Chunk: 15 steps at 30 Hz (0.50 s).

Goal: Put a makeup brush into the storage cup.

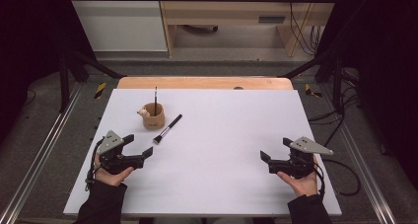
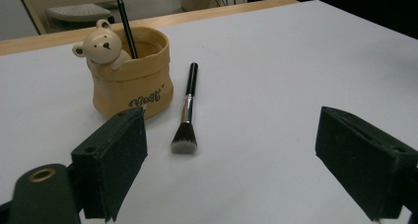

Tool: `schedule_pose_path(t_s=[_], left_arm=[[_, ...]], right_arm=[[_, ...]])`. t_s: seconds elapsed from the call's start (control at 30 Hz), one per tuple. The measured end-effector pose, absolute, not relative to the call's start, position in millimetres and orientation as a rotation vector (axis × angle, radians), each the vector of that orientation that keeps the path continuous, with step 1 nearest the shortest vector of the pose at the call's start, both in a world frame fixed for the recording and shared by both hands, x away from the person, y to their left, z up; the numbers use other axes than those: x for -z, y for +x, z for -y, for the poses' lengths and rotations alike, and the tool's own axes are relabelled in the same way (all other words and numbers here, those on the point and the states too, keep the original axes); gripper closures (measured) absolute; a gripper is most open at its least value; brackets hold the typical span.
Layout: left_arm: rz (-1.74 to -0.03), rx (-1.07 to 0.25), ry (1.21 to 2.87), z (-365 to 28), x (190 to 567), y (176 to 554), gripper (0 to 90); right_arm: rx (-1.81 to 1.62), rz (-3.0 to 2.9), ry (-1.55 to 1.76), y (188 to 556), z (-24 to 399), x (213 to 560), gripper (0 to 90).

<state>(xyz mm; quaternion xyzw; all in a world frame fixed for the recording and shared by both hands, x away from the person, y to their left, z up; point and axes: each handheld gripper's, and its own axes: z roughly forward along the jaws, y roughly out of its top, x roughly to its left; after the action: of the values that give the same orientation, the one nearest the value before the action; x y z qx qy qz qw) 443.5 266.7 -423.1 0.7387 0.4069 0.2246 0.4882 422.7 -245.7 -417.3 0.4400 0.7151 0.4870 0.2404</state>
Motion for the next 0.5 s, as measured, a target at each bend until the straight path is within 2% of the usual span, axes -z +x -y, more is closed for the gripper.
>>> schedule_pose_path(t_s=[0.5], left_arm=[[-0.989, -0.533, 1.813, -266.1, 418.7, 450.6, 11.2]], right_arm=[[-1.338, -1.949, 1.201, 422.4, 246.2, 415.9, 4.6]])
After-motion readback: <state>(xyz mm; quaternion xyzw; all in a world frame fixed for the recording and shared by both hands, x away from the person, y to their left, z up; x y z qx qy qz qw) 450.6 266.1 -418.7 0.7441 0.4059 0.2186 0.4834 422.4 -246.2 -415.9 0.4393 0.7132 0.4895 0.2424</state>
